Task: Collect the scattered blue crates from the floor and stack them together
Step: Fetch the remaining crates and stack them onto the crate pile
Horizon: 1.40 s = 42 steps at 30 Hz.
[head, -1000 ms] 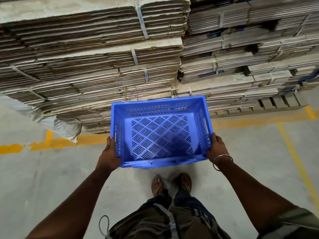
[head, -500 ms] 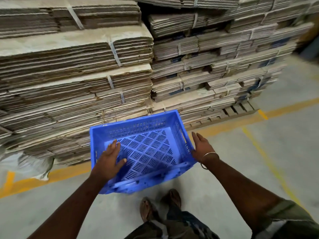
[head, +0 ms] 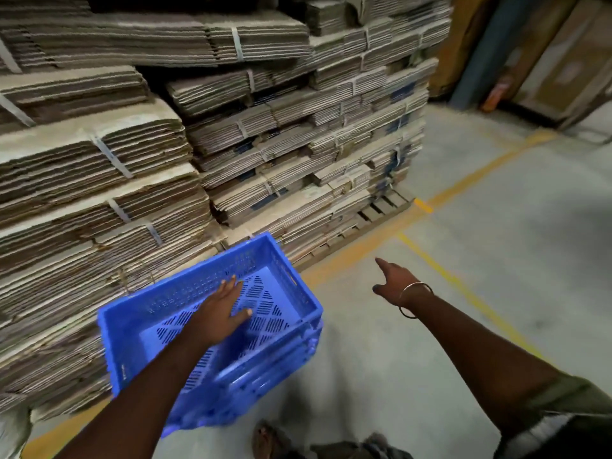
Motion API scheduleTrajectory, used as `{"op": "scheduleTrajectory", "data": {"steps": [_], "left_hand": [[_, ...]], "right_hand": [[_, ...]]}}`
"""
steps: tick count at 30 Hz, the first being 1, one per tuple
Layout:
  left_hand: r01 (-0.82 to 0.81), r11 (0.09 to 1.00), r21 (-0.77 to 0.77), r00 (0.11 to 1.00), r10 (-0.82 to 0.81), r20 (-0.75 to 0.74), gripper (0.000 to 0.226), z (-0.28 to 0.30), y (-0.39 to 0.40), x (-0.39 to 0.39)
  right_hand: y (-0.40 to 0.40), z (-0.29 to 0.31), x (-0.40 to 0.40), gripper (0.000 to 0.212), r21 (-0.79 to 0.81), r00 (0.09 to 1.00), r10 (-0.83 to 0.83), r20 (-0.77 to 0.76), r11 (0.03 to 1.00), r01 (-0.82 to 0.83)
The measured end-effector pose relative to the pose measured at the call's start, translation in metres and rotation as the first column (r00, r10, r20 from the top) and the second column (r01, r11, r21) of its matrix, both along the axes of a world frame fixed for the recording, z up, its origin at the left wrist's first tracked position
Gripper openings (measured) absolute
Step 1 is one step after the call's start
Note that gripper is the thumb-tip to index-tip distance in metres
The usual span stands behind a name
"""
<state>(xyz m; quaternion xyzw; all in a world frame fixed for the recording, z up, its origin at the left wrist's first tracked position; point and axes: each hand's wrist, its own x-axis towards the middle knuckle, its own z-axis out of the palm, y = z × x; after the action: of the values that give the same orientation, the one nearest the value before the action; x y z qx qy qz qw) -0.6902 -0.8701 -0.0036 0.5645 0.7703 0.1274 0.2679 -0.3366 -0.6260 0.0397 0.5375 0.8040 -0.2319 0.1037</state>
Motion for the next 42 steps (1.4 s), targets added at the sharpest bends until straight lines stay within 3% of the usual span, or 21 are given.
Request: {"op": "scheduleTrajectory", "data": {"steps": [9, 12, 13, 19, 22, 27, 42], "left_hand": [[0.171, 0.985, 0.006, 0.985, -0.171, 0.004, 0.088, 0.048, 0.104, 0.121], [0.265, 0.964, 0.024, 0.964, -0.264, -0.045, 0.117, 0.057, 0.143, 0.170], [0.288, 0.957, 0.022, 0.955, -0.286, -0.074, 0.116, 0.058, 0.156, 0.188], [0.456, 0.889, -0.042, 0.876, -0.457, -0.155, 0.090, 0.075, 0.223, 0.302], [0.545, 0.837, -0.047, 0.823, -0.545, -0.160, 0.109, 0.085, 0.255, 0.345], [0.619, 0.784, -0.048, 0.766, -0.617, -0.182, 0.082, 0.093, 0.308, 0.404], [0.671, 0.738, -0.073, 0.730, -0.674, -0.107, 0.080, 0.064, 0.488, 0.482]], "right_hand": [[0.030, 0.028, 0.136, 0.075, -0.117, 0.993, -0.114, 0.020, 0.986, 0.115], [0.037, 0.036, 0.189, 0.073, -0.099, 0.988, -0.152, 0.036, 0.983, 0.155], [0.038, 0.038, 0.207, 0.073, -0.098, 0.985, -0.172, 0.036, 0.980, 0.174], [0.040, 0.048, 0.313, 0.073, -0.089, 0.946, -0.324, 0.010, 0.942, 0.323], [0.039, 0.054, 0.352, 0.072, -0.060, 0.926, -0.378, -0.012, 0.924, 0.377], [0.039, 0.057, 0.402, 0.070, -0.007, 0.867, -0.490, -0.087, 0.871, 0.491], [0.140, 0.038, 0.473, 0.077, 0.026, 0.713, -0.687, -0.138, 0.717, 0.696]]}}
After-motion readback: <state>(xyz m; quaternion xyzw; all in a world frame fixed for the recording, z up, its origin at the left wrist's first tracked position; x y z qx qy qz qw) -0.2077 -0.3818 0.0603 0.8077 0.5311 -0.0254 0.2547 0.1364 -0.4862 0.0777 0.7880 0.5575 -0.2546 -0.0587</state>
